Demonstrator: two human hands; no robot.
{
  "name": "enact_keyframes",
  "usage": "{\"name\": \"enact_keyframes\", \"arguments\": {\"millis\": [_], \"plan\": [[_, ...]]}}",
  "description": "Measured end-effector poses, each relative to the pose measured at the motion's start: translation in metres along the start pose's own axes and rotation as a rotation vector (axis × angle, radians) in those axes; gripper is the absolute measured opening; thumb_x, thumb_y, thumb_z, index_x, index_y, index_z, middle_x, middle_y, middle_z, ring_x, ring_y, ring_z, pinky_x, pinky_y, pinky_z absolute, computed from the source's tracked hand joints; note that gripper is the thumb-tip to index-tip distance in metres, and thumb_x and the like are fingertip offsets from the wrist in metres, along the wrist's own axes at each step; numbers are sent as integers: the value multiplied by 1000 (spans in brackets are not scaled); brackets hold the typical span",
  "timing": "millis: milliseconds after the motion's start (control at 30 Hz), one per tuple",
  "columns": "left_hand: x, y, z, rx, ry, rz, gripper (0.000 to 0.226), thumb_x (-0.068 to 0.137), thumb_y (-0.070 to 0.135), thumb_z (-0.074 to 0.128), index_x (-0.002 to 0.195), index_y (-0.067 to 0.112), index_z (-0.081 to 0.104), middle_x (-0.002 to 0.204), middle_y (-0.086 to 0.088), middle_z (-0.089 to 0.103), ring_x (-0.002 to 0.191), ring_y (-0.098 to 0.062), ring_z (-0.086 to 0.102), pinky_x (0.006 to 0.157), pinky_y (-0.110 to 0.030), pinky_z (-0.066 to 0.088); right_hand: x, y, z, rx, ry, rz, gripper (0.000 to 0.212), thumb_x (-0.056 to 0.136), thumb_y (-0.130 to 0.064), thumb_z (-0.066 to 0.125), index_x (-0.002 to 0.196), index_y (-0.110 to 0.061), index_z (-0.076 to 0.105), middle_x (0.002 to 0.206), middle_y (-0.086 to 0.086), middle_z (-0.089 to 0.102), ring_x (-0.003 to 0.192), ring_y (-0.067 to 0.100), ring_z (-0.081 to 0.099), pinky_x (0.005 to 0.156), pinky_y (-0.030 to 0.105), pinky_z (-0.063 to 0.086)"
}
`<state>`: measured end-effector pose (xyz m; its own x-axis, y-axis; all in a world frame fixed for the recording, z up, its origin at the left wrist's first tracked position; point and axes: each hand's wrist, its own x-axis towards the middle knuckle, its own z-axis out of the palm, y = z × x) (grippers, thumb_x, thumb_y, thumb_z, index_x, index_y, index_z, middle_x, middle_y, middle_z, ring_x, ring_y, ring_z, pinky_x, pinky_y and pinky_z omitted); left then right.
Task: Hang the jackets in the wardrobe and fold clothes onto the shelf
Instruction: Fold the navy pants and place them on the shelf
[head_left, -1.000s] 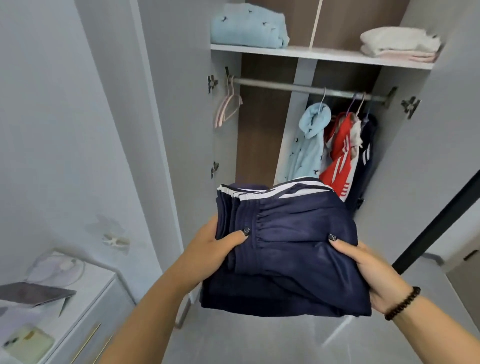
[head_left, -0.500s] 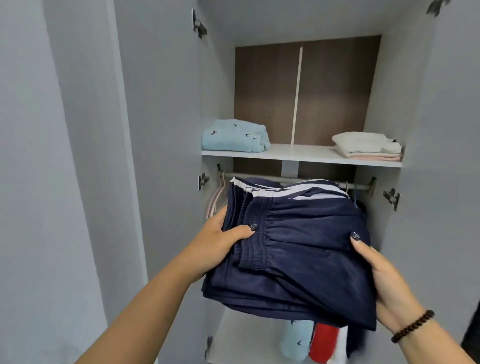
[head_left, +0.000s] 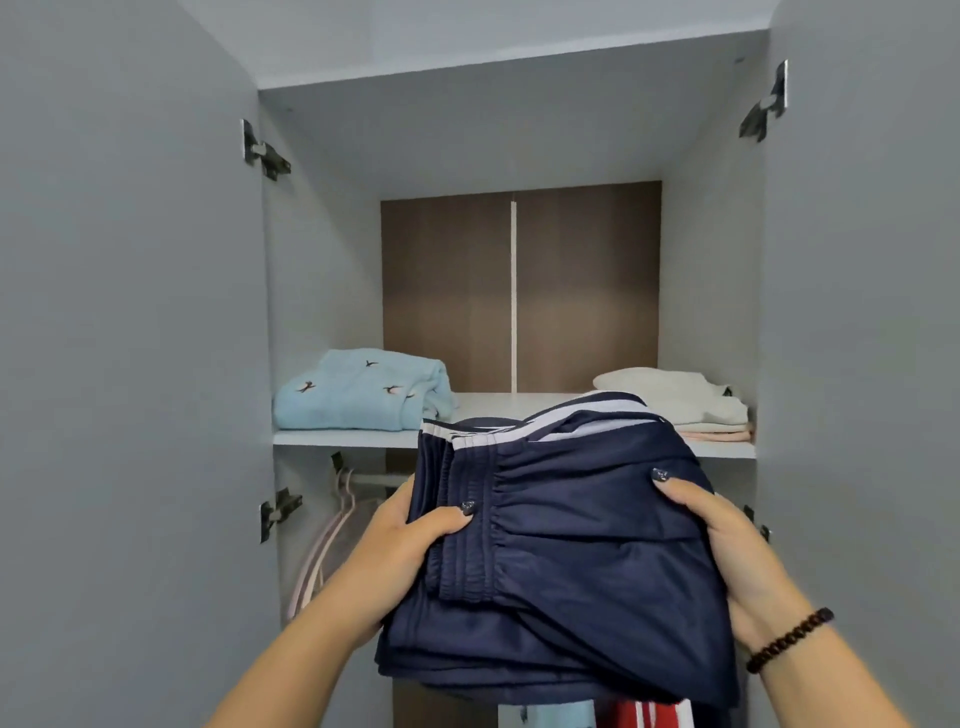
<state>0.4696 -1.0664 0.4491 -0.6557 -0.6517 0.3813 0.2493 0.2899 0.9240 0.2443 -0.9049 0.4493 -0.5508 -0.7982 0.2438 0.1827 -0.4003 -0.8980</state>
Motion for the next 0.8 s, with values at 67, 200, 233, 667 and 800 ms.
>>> {"name": "enact_keyframes", "arguments": {"millis": [67,200,233,667,800], "plan": [[24,-2,1,7,2,44,36,65,36,73,100,41,71,107,5,74,98,-16,71,76,-26,53,24,-4,-5,-11,13,-41,42,73,-29,74,112,-14,70,111,13,70,103,34,67,90,46,52],[85,-3,-8,-1,38,125,34,64,34,73,96,43,71,105,5,74,94,-15,72,75,-30,52,82,-14,-5,-112,63,-163,31,83,-13,65,113,-9,67,108,13,72,98,30,69,77,37,56],[103,-1,-10,7,27,139,31,67,31,71,96,43,71,104,6,74,93,-15,72,74,-29,52,99,-18,-4,-142,80,-202,30,84,-8,62,114,-9,66,108,12,72,99,29,69,78,37,56],[352,-7,-67,316,-89,-27,16,83,27,71,96,18,71,89,1,77,77,-14,74,68,-28,55,344,-48,21,-691,385,-229,68,83,-17,70,142,-7,37,135,10,53,115,27,56,101,43,46],[383,-44,-63,861,-136,-231,29,87,25,65,102,4,52,84,-5,67,73,-18,67,55,-24,53,368,-22,8,-1211,277,142,32,80,-22,70,107,-5,62,109,9,64,103,27,60,97,37,46]]}}
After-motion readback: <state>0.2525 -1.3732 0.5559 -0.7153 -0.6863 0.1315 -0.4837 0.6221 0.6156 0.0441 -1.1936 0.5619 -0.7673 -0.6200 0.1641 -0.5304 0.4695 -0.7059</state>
